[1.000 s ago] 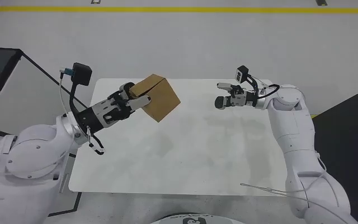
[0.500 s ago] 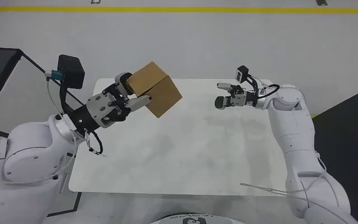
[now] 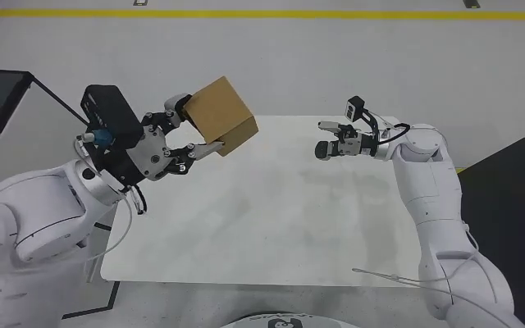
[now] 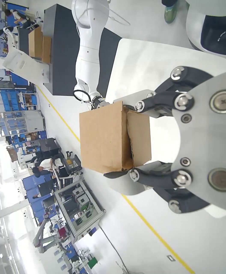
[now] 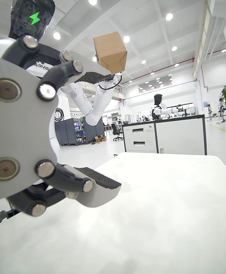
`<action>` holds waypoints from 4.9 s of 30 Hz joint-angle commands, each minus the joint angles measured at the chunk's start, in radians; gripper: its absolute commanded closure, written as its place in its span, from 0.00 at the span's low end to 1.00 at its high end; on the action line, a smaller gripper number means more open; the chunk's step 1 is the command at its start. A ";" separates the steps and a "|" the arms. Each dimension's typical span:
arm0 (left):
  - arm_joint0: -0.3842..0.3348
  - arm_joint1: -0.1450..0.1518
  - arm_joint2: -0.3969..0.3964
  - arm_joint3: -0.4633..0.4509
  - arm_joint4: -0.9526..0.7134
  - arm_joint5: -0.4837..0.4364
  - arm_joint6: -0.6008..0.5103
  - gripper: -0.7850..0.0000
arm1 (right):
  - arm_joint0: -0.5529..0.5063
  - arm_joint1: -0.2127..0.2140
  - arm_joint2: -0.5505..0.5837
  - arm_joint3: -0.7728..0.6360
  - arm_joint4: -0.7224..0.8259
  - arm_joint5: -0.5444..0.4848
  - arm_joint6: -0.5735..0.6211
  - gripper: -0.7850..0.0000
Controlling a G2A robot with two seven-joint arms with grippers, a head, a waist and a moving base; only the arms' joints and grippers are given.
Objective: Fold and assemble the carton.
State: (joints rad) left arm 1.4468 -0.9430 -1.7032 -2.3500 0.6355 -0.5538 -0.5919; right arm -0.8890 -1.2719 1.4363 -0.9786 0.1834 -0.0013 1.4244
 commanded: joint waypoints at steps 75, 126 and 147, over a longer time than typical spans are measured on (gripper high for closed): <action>0.059 0.064 0.103 0.062 1.745 0.320 1.330 1.00 | 0.000 0.000 0.000 0.000 0.000 0.000 0.000 0.00; 0.046 0.029 0.261 0.299 1.132 0.255 1.609 1.00 | 0.000 0.000 0.000 0.000 0.000 0.000 0.000 0.00; 0.055 0.005 0.308 0.370 0.868 0.210 1.697 1.00 | 0.000 0.000 0.000 0.000 0.000 0.000 0.000 0.00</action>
State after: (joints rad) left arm 1.5005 -0.9354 -1.3999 -1.9826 1.5177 -0.3451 1.0998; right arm -0.8890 -1.2719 1.4363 -0.9786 0.1834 -0.0013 1.4244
